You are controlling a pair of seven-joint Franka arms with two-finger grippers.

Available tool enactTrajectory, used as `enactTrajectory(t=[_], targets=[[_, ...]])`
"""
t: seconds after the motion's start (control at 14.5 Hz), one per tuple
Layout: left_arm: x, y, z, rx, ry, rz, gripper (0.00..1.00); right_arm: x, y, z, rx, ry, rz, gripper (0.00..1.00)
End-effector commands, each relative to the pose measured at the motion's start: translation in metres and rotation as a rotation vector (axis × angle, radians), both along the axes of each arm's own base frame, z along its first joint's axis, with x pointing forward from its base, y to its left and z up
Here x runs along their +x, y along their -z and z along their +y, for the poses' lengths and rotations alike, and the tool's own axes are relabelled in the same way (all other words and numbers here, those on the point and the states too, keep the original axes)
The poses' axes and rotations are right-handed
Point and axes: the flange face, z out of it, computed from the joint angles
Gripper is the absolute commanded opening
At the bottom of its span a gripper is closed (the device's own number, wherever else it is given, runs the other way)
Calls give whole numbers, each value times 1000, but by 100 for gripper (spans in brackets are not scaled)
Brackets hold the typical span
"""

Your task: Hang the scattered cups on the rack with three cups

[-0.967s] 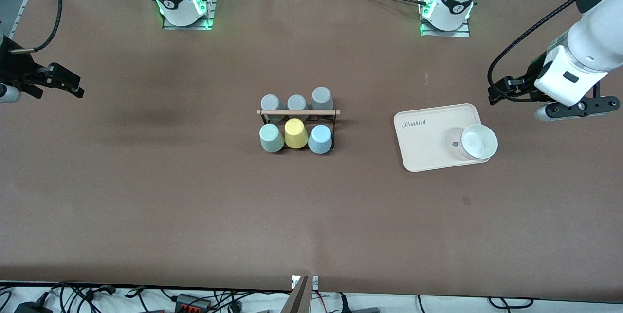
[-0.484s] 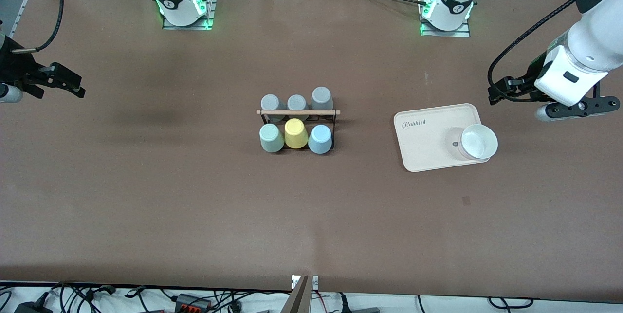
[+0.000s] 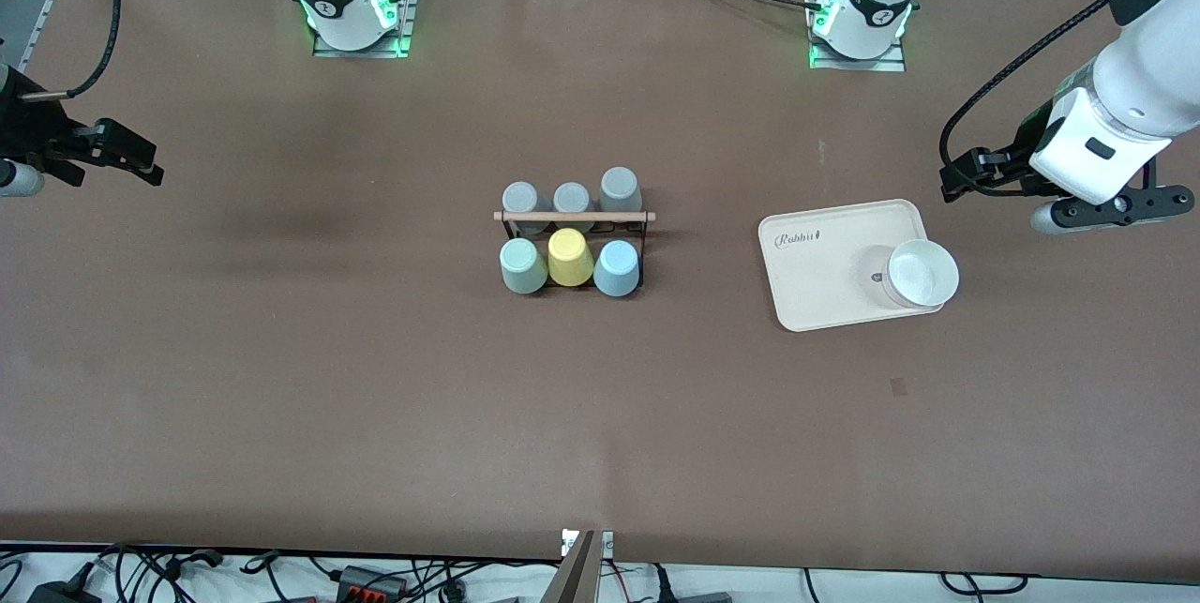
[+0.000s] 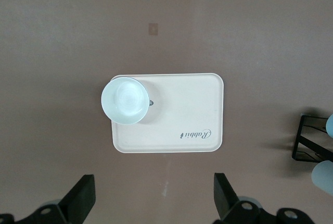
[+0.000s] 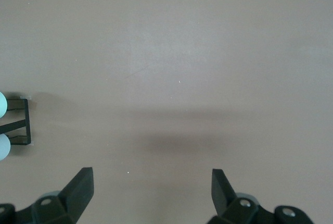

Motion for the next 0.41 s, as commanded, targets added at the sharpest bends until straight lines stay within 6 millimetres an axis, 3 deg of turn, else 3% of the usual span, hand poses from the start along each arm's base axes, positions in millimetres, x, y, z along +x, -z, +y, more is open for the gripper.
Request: enactTrajectory(t=[0.0,0.35], targets=[[-3,-7,3,16,23,-1,100,-6,-8,2,3,-7,1,100],[-3,-7,3,16,23,-1,100,-6,-8,4,0,-12,6,100]])
